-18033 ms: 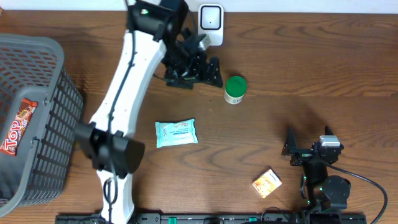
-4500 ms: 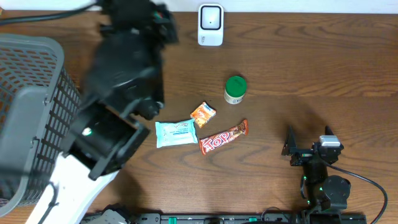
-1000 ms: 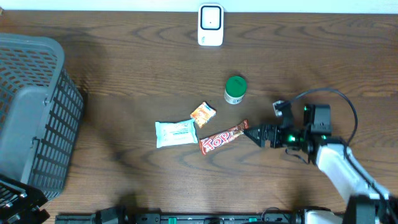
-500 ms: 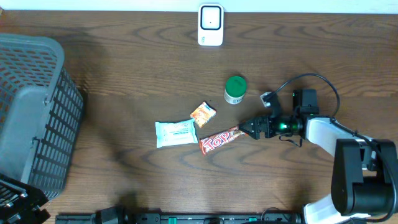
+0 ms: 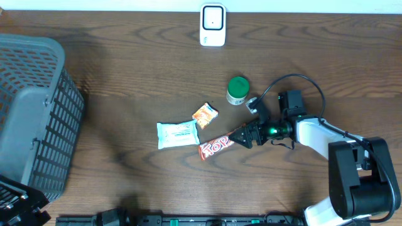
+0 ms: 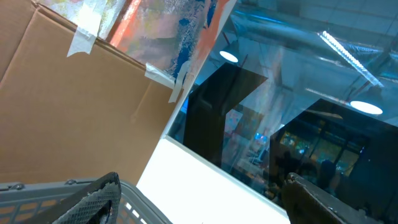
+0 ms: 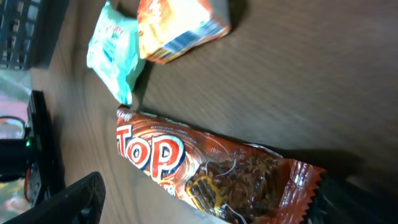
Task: Scan the item barcode
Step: 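Move the right gripper left over the Top bar, then lower the right gripper and grasp the Top bar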
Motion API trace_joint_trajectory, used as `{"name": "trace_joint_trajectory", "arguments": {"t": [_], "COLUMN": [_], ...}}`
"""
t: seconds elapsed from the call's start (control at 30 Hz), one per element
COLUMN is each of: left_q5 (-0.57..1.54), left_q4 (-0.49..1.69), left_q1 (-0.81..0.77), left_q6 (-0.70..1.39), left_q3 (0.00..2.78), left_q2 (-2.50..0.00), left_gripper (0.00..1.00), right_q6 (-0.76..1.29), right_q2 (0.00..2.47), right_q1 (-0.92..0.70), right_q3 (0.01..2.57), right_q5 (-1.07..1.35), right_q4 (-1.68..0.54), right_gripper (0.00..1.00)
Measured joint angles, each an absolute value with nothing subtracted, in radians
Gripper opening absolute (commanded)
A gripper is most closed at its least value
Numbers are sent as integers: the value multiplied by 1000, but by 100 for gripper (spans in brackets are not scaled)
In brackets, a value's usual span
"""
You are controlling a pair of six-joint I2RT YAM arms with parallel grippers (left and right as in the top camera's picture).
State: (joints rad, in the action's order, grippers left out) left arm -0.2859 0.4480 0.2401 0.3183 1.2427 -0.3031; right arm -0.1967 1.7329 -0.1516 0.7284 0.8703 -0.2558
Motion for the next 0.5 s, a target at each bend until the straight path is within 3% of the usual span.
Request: {"name": "trace_joint_trajectory", "arguments": {"t": [0.23,0.33,0.5], "left_q5": [-286,-286,-287], "left_q4": [448,448,448], "left_q1": [213,202,189], "left_q6": [318,318,318], "left_q3": [1243,1243,1243], "left_q2": [-291,-271,-242], "left_gripper": [83,83,83], "right_q6": [-224,-229,-232], "right_q2": [1737,1743,1746], "right_q1": [-163,-163,-163], "right_q3": [729,729,729], "right_q5": [833,817,807], "right_q4": [-290,-295,-295], "right_gripper": [57,30,17]}}
